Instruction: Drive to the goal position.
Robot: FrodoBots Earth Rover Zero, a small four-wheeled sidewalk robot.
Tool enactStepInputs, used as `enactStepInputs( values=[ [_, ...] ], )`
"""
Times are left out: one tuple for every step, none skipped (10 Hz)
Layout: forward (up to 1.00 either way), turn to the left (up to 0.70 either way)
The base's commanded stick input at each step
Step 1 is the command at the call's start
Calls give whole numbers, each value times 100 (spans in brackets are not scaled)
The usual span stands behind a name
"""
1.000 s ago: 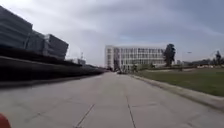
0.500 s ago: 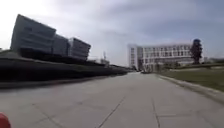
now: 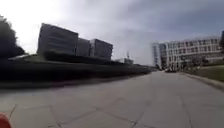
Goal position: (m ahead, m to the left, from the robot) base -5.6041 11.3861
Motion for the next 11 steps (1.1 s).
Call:
enactStepInputs(
  values=[
    [70,35],
    [70,34],
    [70,31],
    [70,27],
    [70,24],
    [70,20],
    [70,17],
    [70,14],
    [70,10],
    [70,7],
    [70,3]
  ],
)
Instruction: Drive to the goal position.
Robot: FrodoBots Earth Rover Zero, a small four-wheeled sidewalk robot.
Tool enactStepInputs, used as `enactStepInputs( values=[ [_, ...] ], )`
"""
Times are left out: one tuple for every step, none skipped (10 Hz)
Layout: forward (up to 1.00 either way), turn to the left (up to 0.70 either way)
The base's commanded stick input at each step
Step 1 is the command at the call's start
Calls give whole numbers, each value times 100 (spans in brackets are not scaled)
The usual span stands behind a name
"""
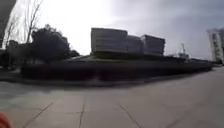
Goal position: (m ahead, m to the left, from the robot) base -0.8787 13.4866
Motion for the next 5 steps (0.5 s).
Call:
enactStepInputs(
  values=[
    [70,0],
    [70,0],
    [70,0],
    [70,0],
    [70,0]
  ],
)
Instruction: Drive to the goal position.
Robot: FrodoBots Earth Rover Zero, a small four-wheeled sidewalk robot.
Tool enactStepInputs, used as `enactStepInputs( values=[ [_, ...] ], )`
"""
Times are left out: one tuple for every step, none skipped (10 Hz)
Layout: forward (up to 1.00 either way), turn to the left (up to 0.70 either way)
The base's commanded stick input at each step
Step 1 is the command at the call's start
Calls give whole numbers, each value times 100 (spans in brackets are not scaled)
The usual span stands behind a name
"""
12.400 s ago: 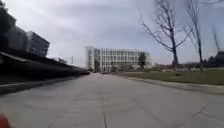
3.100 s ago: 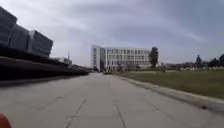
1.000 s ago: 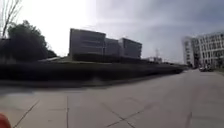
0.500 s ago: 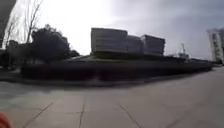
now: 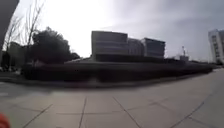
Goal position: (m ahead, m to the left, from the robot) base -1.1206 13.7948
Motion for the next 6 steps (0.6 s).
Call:
enactStepInputs(
  values=[
    [70,0],
    [70,0],
    [42,0],
    [3,0],
    [0,0],
    [0,0]
  ],
)
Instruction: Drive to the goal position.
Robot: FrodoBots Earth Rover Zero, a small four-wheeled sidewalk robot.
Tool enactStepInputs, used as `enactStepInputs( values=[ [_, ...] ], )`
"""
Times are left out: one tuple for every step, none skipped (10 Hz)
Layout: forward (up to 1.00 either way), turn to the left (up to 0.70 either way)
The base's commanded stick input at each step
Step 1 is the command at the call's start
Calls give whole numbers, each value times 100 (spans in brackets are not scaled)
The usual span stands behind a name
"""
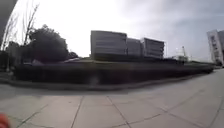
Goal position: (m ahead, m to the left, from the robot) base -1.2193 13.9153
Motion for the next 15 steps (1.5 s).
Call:
enactStepInputs(
  values=[
    [0,0],
    [0,0],
    [0,0],
    [0,6],
    [0,56],
    [0,70],
    [0,70],
    [0,70],
    [0,70],
    [0,70],
    [0,70],
    [0,70],
    [0,70],
    [46,47],
    [70,35]
  ],
)
